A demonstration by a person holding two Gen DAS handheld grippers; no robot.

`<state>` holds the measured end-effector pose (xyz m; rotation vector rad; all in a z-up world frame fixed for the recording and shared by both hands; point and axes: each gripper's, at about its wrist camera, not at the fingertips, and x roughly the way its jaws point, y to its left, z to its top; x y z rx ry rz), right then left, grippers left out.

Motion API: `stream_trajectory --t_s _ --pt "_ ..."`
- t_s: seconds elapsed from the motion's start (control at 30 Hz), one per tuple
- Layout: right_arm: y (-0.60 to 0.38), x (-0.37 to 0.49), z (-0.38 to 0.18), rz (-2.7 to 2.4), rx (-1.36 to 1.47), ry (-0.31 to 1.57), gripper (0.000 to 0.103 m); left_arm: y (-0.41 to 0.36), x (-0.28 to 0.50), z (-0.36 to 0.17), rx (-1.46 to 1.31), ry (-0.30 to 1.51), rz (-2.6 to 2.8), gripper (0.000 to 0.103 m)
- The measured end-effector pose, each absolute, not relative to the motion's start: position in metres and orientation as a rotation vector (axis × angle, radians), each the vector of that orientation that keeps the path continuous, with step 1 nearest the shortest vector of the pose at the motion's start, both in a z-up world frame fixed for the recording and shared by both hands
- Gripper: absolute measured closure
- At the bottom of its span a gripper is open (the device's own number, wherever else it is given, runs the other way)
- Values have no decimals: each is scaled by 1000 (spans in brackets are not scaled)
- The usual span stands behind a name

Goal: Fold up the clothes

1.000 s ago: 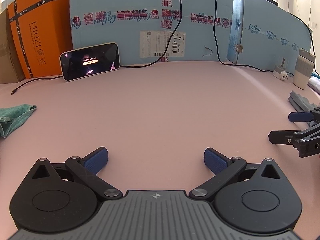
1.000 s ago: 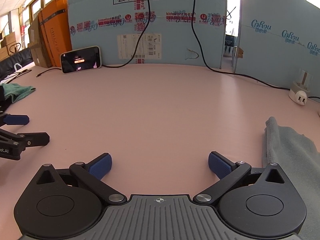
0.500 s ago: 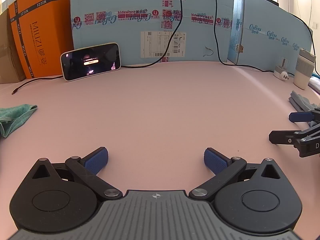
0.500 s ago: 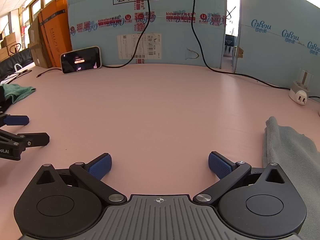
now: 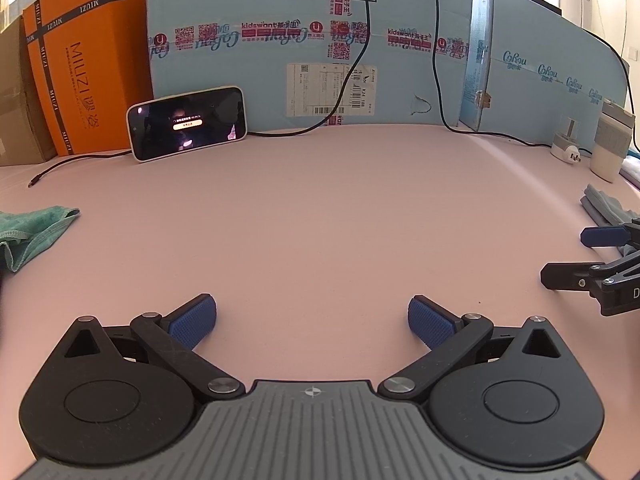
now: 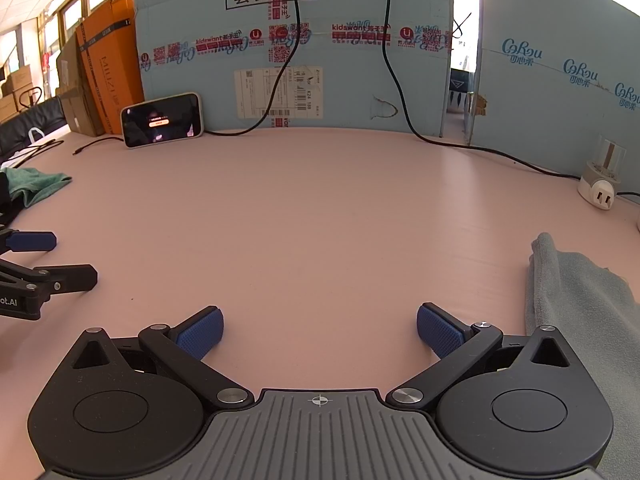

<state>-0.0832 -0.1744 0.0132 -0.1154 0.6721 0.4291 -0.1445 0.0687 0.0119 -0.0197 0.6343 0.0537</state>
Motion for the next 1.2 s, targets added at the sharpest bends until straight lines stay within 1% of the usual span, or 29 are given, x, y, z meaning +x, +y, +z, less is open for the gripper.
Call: stream_trajectory --t_s 0.77,0.87,1.1,1.2 --pt "-176 -83 13 430 -114 671 0 75 -148 12 -48 620 81 0" --pt "-177 -83 13 430 -114 671 0 84 -153 12 -101 602 92 0" --pt "-178 -83 13 431 -112 672 0 121 -183 20 -326 543 156 0" --pt "-178 -83 13 430 -113 671 0 135 -201 28 -330 534 253 0"
